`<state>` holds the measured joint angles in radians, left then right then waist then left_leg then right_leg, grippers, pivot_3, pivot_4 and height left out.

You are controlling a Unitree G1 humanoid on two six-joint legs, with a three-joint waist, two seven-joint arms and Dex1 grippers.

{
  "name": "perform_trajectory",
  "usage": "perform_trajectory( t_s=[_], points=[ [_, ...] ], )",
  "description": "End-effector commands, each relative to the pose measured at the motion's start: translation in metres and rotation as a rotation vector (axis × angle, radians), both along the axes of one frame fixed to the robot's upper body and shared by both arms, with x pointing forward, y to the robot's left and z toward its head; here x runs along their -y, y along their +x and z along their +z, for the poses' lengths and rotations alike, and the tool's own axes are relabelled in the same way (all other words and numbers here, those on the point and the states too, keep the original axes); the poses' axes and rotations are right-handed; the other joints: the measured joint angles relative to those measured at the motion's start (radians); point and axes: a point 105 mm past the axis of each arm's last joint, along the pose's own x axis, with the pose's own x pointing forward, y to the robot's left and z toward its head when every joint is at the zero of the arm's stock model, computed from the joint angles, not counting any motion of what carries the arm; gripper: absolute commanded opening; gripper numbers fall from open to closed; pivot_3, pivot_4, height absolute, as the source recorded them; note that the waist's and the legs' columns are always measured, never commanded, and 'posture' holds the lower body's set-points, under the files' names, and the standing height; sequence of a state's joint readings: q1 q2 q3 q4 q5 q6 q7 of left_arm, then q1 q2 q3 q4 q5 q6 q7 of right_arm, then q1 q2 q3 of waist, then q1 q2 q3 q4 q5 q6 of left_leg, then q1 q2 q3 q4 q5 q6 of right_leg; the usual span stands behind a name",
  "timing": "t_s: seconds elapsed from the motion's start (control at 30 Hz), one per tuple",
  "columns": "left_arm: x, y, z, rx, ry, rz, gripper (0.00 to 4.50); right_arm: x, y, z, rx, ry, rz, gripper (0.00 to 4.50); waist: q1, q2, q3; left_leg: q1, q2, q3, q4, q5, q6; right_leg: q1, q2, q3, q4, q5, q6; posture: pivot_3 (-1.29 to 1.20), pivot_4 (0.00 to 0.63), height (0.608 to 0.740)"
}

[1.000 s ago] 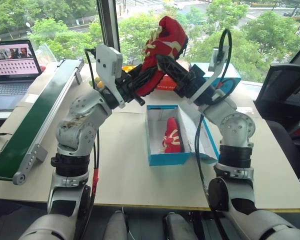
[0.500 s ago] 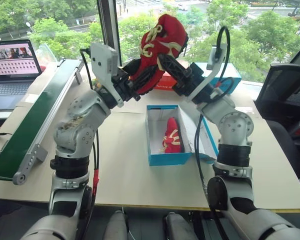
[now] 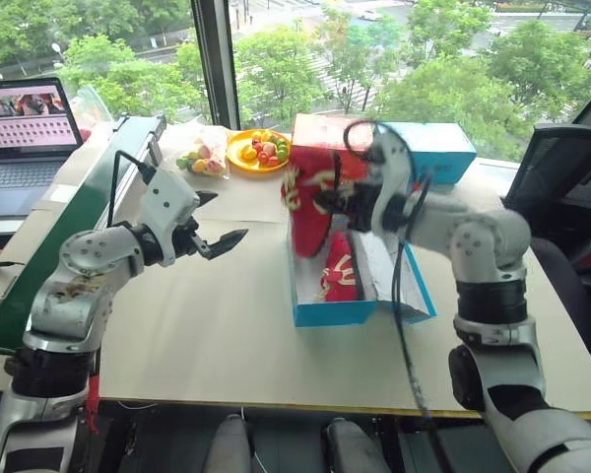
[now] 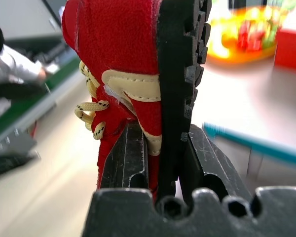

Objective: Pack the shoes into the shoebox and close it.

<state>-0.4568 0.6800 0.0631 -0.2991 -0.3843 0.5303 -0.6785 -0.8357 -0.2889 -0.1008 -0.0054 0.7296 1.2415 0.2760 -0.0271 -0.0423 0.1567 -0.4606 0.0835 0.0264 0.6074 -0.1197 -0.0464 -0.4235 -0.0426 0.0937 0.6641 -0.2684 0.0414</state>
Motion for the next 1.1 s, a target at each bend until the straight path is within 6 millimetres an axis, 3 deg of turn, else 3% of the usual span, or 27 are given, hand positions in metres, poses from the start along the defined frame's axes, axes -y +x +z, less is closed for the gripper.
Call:
perform_trajectory(
  t_s=[0.03,0.47,0.53,0.63,0.83,1.1],
  points=[
    [-0.002,-0.006,0.010,0.044,-0.017,0.012,4.45,0.002,-0.009,0.003,0.011,-0.008,0.020,0.47,0.000,0.000,0.000,0.000,0.000,0.000,0.000,0.000,0.000,0.000,0.000,0.000,0.000,0.000,0.000,0.00,0.150,0.740],
    [-0.002,-0.012,0.013,0.054,-0.036,0.038,4.45,0.013,-0.015,-0.055,-0.077,-0.214,0.020,0.47,0.000,0.000,0.000,0.000,0.000,0.000,0.001,0.000,0.000,0.000,0.000,0.000,0.000,0.000,0.000,0.00,0.150,0.740],
    [-0.002,-0.013,0.014,0.053,-0.040,0.039,4.50,0.013,-0.014,-0.059,-0.075,-0.235,0.026,1.45,-0.001,0.000,0.000,0.000,0.000,0.000,0.001,0.000,0.000,0.000,0.000,0.000,0.000,0.000,0.000,0.00,0.150,0.740],
    [-0.001,-0.013,0.014,0.052,-0.041,0.039,4.50,0.011,-0.011,-0.058,-0.049,-0.246,0.034,2.36,0.000,0.000,0.000,0.000,0.000,0.000,0.001,0.000,0.000,0.000,0.000,0.000,0.000,0.000,0.000,0.00,0.150,0.740],
    [0.000,-0.015,0.010,0.007,-0.013,-0.004,4.50,0.002,0.003,-0.018,0.109,-0.177,0.011,4.40,-0.004,0.000,0.000,0.000,0.000,0.000,0.001,0.000,0.000,0.000,0.000,0.000,0.000,0.000,0.001,0.00,0.150,0.740],
    [0.008,-0.027,-0.006,-0.100,0.049,-0.128,4.50,0.016,0.005,0.041,0.305,-0.118,-0.002,4.46,-0.003,0.000,0.000,0.000,0.000,0.000,0.000,0.000,0.000,0.000,0.000,0.000,0.000,0.000,0.001,0.00,0.150,0.740]
  ],
)
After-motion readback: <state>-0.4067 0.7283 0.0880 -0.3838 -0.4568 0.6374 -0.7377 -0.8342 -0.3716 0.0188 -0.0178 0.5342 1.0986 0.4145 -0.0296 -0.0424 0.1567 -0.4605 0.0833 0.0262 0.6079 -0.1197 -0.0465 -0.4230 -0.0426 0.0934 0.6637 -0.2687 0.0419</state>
